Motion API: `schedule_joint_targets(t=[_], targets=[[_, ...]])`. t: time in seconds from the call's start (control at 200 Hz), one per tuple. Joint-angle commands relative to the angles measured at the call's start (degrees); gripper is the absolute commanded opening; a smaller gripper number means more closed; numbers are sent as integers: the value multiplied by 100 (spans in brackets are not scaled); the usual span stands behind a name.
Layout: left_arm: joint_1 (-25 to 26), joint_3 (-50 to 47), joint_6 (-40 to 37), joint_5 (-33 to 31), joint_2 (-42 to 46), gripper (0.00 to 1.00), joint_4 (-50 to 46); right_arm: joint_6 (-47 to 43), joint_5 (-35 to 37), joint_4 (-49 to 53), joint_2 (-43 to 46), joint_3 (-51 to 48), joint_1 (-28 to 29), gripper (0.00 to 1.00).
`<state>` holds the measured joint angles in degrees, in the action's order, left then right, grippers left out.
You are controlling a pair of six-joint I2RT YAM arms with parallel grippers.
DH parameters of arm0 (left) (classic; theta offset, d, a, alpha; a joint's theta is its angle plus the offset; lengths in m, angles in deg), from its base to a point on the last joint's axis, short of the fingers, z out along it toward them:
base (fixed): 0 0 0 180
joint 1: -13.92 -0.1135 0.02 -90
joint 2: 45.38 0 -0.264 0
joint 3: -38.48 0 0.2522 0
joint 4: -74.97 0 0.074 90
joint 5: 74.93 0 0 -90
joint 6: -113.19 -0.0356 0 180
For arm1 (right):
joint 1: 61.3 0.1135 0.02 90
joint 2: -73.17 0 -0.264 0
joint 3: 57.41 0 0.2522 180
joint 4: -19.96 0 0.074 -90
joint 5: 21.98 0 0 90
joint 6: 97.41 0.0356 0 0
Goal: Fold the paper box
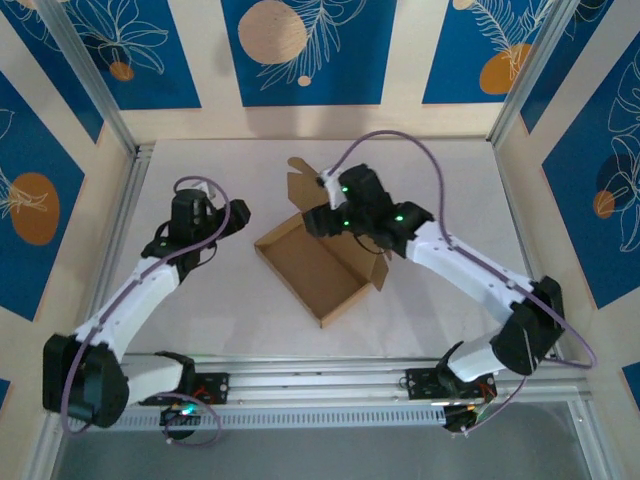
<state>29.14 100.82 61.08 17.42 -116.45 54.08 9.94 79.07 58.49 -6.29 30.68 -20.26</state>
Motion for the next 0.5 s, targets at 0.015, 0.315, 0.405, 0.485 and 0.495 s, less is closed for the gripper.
schedule_joint_targets(t=[0.015,0.315,0.405,0.485,0.495], targets=[[-56,506,-480,299,-933,61,544,932,-5,434,653,-195,-123,63],[231,1436,-2964,1172,-2031,62,-70,1343,-454,1522,1765,-573,-517,63],[385,1767,-3637,1468,-2278,63,-597,1287,-502,1937,1914,-503,-567,63],[532,2046,-4196,1303,-2588,64,-1169,1228,-555,1964,2141,-580,-649,63],[551,2080,-4249,1257,-2629,64,-1223,1228,-563,1955,2173,-595,-669,63]])
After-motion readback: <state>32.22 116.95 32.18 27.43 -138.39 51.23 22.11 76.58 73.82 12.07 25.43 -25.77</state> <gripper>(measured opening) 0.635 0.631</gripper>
